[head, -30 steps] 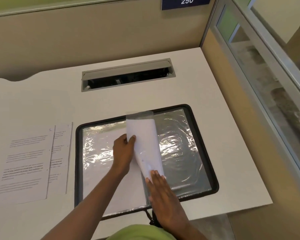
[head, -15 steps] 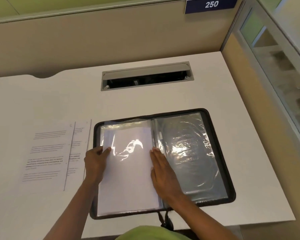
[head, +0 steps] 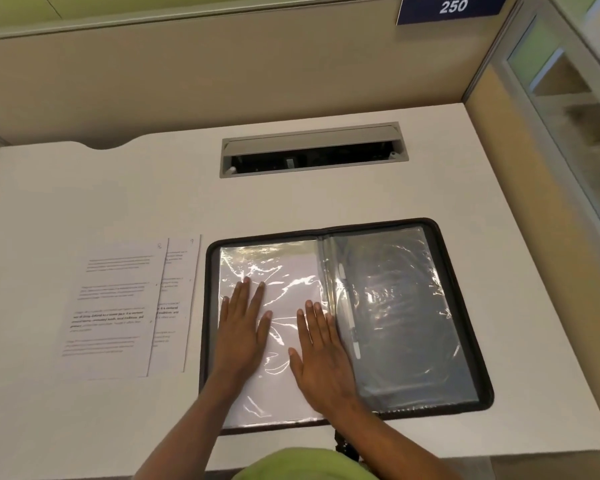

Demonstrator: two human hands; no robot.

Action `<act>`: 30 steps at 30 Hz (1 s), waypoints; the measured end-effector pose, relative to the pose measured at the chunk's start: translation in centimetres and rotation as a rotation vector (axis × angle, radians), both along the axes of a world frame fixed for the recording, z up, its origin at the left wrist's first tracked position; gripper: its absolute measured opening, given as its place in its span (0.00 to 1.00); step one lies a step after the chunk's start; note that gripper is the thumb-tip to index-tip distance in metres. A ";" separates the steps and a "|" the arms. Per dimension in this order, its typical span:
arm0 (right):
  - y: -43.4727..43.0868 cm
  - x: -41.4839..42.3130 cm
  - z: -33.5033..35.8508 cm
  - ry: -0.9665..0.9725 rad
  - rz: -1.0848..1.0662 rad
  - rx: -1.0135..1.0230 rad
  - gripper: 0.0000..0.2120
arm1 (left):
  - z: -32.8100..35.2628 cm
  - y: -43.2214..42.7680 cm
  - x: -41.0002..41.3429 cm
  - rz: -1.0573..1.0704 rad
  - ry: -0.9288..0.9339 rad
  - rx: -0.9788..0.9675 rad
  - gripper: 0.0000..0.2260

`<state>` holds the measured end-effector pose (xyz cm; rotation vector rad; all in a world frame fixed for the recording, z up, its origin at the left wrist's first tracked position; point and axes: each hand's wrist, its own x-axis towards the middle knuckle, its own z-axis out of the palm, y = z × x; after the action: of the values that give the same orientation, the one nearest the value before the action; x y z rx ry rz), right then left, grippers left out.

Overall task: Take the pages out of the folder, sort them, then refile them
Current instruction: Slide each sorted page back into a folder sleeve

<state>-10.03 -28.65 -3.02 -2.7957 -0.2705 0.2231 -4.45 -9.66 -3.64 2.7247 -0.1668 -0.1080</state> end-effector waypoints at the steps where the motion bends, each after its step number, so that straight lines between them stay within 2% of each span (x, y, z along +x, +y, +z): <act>1: 0.0 0.0 -0.1 -0.004 -0.004 -0.003 0.35 | -0.1 0.0 0.1 0.004 -0.005 0.004 0.27; 7: 1.5 0.0 -0.1 -0.041 -0.072 -0.015 0.34 | -0.5 0.8 0.0 -0.011 0.000 -0.068 0.27; 11: 6.4 1.1 0.2 -0.062 -0.130 0.128 0.34 | -0.3 4.3 0.0 0.004 0.012 -0.111 0.28; 19: 21.6 4.5 1.1 -0.012 -0.081 0.168 0.32 | 0.1 19.6 0.2 0.092 -0.082 -0.019 0.29; 26: 29.8 6.4 0.0 -0.002 -0.098 0.143 0.31 | -0.7 31.9 1.1 0.139 -0.060 -0.018 0.27; 30: 32.2 6.9 0.1 0.003 -0.167 0.103 0.32 | -1.5 35.6 1.6 0.158 -0.028 -0.005 0.28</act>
<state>-3.08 3.57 -2.97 -2.6974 -0.0452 0.1684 -2.90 25.96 -5.09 2.7236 0.0408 -0.0241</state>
